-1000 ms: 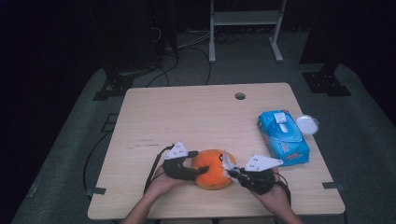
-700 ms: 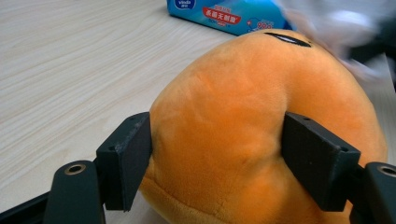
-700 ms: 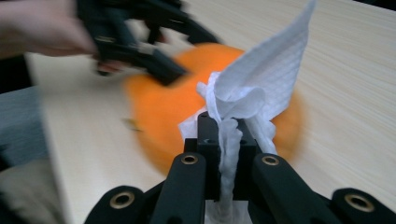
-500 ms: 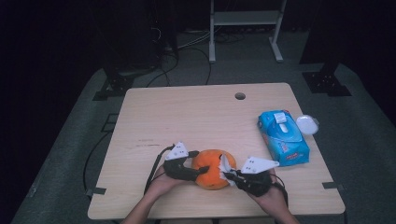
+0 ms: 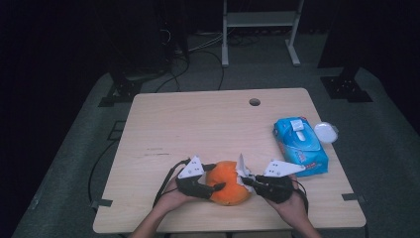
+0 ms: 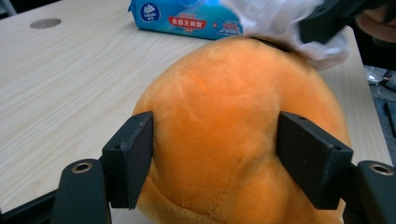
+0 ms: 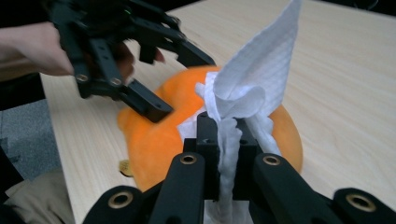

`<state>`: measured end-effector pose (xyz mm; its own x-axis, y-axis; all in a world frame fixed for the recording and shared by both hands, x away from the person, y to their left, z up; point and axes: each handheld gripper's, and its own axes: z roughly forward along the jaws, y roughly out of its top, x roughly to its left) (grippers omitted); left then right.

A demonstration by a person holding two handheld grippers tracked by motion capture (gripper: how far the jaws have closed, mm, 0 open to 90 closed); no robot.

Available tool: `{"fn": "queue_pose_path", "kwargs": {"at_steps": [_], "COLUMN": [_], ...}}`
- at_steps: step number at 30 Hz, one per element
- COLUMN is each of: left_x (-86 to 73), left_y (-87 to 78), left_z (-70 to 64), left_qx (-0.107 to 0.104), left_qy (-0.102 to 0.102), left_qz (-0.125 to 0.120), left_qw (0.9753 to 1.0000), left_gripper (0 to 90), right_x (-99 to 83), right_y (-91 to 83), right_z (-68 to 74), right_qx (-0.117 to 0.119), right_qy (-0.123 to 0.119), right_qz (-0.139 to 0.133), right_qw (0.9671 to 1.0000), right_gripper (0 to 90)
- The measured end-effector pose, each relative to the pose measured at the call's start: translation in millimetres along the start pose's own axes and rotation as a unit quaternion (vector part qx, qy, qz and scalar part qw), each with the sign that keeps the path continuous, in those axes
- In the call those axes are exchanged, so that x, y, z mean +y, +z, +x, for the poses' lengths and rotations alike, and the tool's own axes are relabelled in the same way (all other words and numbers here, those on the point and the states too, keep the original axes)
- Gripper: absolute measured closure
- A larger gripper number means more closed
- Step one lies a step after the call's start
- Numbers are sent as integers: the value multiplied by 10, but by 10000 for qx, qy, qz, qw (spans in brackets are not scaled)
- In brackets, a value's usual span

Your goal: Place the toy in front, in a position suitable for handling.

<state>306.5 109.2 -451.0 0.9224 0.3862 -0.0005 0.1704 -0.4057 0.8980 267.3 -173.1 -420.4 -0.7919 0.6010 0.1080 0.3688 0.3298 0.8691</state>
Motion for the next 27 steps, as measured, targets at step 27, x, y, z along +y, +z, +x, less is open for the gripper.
{"fn": "queue_pose_path", "kwargs": {"at_steps": [27], "left_x": [-1], "left_y": [13], "left_z": [-33], "left_qx": [-29], "left_qy": [10], "left_qz": [17], "left_qw": [10000], "left_gripper": [270], "right_x": [23], "right_y": [-6], "right_z": [-11], "right_qx": [-167], "right_qy": [-119], "right_qz": [72], "right_qw": [9998], "right_gripper": [852]}}
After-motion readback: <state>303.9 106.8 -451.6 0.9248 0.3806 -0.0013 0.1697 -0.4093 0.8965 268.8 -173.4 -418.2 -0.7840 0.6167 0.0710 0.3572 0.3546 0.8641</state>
